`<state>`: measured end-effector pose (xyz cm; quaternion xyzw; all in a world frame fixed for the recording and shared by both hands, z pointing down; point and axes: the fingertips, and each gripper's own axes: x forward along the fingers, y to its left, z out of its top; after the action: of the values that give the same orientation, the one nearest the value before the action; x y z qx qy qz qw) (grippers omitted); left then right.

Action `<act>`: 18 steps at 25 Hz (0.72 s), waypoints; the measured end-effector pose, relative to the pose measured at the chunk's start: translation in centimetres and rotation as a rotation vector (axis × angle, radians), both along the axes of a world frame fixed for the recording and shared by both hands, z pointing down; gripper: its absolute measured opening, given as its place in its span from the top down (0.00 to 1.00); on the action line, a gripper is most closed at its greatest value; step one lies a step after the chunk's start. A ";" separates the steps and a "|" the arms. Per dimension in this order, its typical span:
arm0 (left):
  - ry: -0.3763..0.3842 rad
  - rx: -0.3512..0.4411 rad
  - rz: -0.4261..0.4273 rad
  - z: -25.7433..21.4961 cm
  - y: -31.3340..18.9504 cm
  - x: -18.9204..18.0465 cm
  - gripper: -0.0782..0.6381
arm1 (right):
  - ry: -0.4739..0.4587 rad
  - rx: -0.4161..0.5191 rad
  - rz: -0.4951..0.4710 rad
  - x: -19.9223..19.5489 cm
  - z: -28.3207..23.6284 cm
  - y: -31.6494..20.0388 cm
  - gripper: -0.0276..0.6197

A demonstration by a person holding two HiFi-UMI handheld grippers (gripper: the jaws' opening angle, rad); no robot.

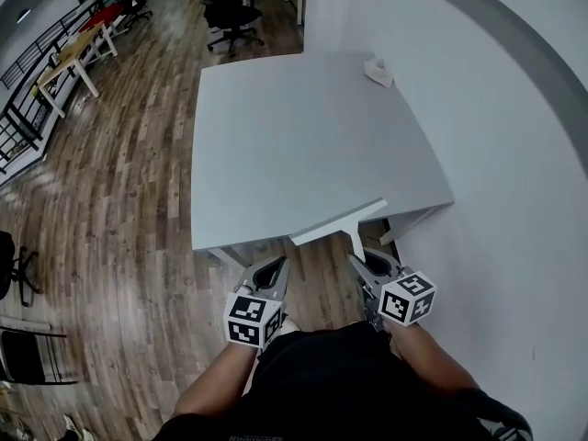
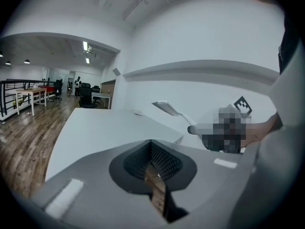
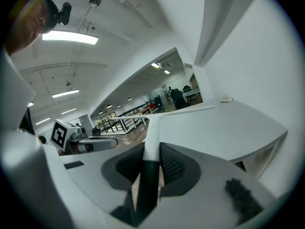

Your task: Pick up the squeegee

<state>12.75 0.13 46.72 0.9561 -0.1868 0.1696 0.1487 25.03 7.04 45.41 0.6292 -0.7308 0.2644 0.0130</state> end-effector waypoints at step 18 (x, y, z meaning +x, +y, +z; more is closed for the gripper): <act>-0.030 -0.070 0.103 -0.1 12.2 9.0 0.88 | -0.007 -0.004 0.068 6.8 -0.9 12.0 0.81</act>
<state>21.72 12.30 46.59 0.9561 -0.1337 0.1977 0.1702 31.85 19.01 44.53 0.6528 -0.7084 0.2684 0.0027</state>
